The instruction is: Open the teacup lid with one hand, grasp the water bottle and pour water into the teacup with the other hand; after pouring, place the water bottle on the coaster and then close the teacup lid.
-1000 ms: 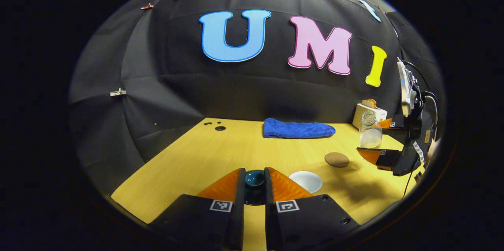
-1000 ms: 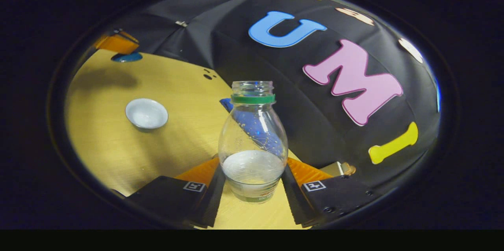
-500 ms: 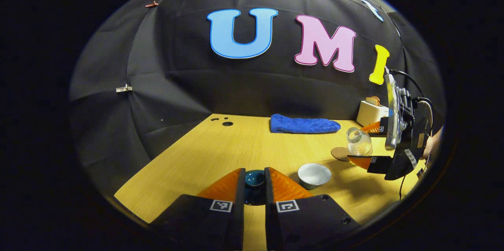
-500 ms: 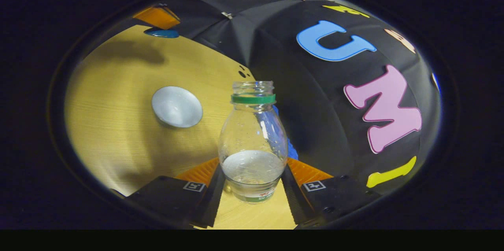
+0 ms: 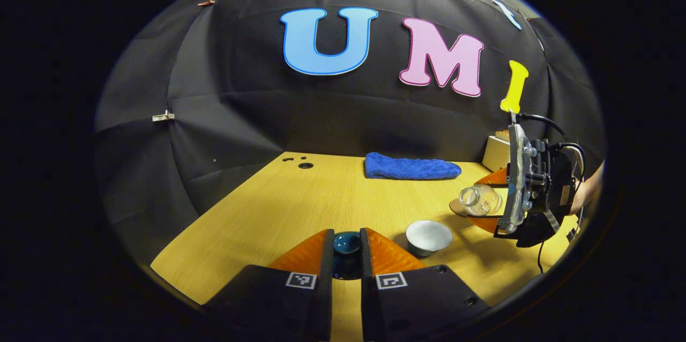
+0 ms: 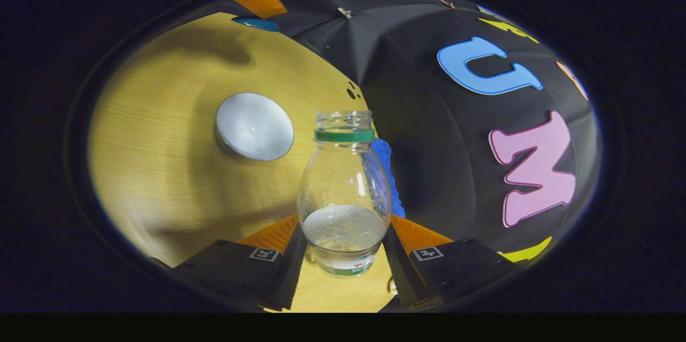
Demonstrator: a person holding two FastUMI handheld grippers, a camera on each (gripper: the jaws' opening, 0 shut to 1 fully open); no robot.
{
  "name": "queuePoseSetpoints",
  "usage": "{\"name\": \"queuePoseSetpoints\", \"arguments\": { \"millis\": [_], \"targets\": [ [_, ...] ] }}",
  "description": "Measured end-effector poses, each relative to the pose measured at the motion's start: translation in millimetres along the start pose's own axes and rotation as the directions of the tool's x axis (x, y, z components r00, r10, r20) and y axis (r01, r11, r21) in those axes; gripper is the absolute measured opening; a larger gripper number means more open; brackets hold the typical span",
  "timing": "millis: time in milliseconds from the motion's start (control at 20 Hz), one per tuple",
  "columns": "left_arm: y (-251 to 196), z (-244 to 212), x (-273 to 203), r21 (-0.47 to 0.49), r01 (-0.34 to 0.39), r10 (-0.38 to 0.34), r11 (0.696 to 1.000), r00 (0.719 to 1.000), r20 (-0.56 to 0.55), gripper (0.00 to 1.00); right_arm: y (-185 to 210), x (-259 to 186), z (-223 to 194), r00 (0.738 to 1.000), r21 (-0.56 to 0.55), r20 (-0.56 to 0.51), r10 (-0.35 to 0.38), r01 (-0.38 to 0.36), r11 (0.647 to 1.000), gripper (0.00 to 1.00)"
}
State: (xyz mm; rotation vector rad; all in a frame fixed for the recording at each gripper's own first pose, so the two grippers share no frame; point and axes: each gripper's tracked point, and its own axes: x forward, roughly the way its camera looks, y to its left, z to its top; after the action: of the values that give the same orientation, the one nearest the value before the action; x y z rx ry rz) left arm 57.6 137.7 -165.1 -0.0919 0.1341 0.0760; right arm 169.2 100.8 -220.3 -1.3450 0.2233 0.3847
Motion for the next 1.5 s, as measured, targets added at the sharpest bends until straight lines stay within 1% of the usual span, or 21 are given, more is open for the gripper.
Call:
{"name": "queuePoseSetpoints", "arguments": {
  "millis": [50,200,300,350,400,500,650,700,800,850,900,1100,1150,1200,1250,1300,1350,1400,1450,1500],
  "targets": [
    [-1,-2,3,-0.004,0.004,-0.004,1.000,1.000,-0.008,0.27,4,2,0,1.000,-0.007,0.004,0.018,-0.018,1.000,0.75],
    [1,-3,4,-0.008,0.010,-0.010,1.000,1.000,-0.005,0.27,3,6,-1,0.999,-0.084,0.008,0.034,-0.033,0.996,0.74],
    [0,-6,6,-0.028,0.020,-0.021,0.999,1.000,-0.020,0.26,4,7,0,0.998,-0.127,0.021,0.057,-0.053,0.990,0.74],
    [1,-9,7,-0.044,0.021,-0.022,0.999,0.999,-0.029,0.30,3,6,1,0.998,-0.149,0.025,0.062,-0.058,0.987,0.74],
    [3,-9,7,-0.058,0.020,-0.022,0.998,0.999,-0.033,0.27,3,7,1,0.998,-0.173,0.028,0.065,-0.059,0.983,0.74],
    [5,-11,8,-0.068,0.015,-0.018,0.998,0.999,-0.040,0.27,2,8,2,0.998,-0.206,0.027,0.064,-0.057,0.977,0.74],
    [7,-10,9,-0.056,0.017,-0.019,0.998,0.999,-0.040,0.27,1,11,0,0.998,-0.231,0.011,0.068,-0.063,0.971,0.74],
    [7,-8,8,-0.047,0.020,-0.022,0.999,0.999,-0.040,0.27,1,9,0,0.998,-0.245,0.008,0.067,-0.063,0.968,0.70],
    [7,-7,8,-0.028,0.024,-0.025,0.999,0.999,-0.037,0.27,0,12,-2,0.998,-0.272,0.003,0.067,-0.064,0.960,0.78],
    [9,-7,9,-0.022,0.025,-0.026,0.999,0.999,-0.036,0.27,-1,12,-1,0.998,-0.290,0.004,0.067,-0.063,0.955,0.78],
    [9,-7,8,-0.019,0.026,-0.026,0.999,0.999,-0.035,0.27,-1,13,0,0.998,-0.311,0.008,0.069,-0.064,0.948,0.74],
    [9,-12,4,-0.031,0.033,-0.034,0.999,0.998,-0.045,0.27,-3,16,1,0.994,-0.384,0.007,0.105,-0.094,0.919,0.74],
    [9,-14,3,-0.032,0.031,-0.033,0.999,0.998,-0.048,0.23,-5,16,0,0.995,-0.398,0.005,0.104,-0.093,0.913,0.74],
    [9,-15,1,-0.032,0.032,-0.033,0.999,0.998,-0.051,0.27,-5,17,-1,0.995,-0.406,0.002,0.103,-0.094,0.909,0.74],
    [10,-17,0,-0.032,0.029,-0.030,0.999,0.998,-0.053,0.27,-5,17,-2,0.995,-0.412,-0.005,0.103,-0.096,0.906,0.70],
    [11,-17,-1,-0.031,0.027,-0.029,0.999,0.998,-0.054,0.27,-7,18,-2,0.995,-0.419,-0.010,0.101,-0.096,0.903,0.74],
    [12,-19,-3,-0.031,0.024,-0.026,0.999,0.998,-0.055,0.27,-8,19,-2,0.995,-0.428,-0.014,0.099,-0.096,0.899,0.74],
    [14,-19,-4,-0.033,0.021,-0.022,0.999,0.998,-0.056,0.27,-8,17,-2,0.995,-0.439,-0.018,0.099,-0.096,0.893,0.70],
    [16,-20,-5,-0.036,0.017,-0.018,0.999,0.998,-0.056,0.27,-10,17,-1,0.995,-0.453,-0.019,0.097,-0.095,0.887,0.70],
    [17,-20,-6,-0.039,0.013,-0.015,0.999,0.998,-0.055,0.27,-12,18,0,0.995,-0.467,-0.019,0.096,-0.094,0.879,0.74]
  ]
}}
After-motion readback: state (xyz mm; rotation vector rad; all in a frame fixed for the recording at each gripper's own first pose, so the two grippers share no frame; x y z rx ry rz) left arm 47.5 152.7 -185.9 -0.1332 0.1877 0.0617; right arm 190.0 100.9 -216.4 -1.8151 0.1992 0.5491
